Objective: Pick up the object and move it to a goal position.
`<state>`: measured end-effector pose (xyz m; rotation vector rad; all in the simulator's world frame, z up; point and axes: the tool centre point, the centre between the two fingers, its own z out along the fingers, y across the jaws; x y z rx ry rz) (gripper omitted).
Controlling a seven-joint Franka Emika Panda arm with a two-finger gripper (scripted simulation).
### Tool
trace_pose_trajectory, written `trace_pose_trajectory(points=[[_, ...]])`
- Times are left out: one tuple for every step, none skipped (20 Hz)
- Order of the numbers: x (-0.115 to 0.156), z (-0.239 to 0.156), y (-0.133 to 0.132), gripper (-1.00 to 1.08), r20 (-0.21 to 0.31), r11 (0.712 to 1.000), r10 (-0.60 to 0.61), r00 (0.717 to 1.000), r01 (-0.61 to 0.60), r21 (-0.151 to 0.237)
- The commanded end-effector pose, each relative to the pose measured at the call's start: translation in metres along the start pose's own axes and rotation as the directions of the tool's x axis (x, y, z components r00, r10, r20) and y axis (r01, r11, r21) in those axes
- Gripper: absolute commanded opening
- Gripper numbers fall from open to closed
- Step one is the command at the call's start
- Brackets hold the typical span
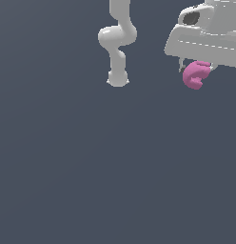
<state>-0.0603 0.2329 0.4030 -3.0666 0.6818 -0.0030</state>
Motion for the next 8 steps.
trace_pose_trajectory(points=[[-0.006, -0.012, -0.003, -1.00, 0.001, 1.000, 0.001, 1.000, -0.001, -0.001], [-0.008, -0.015, -0.004, -1.00, 0.001, 1.000, 0.001, 1.000, -0.001, -0.001], [-0.010, -0.018, -0.005, -1.00, 0.001, 1.000, 0.001, 1.000, -0.001, -0.001], [-0.011, -0.020, -0.005, -1.00, 0.001, 1.000, 0.001, 1.000, -0.001, -0.001], [-0.011, -0.022, -0.006, -1.00, 0.002, 1.000, 0.001, 1.000, -0.001, -0.001], [-0.012, -0.023, -0.006, -1.00, 0.002, 1.000, 0.001, 1.000, -0.001, -0.001], [-0.012, -0.024, -0.007, -1.00, 0.002, 1.000, 0.001, 1.000, -0.001, -0.001], [-0.012, -0.024, -0.007, -1.00, 0.002, 1.000, 0.001, 1.000, -0.001, -0.001]])
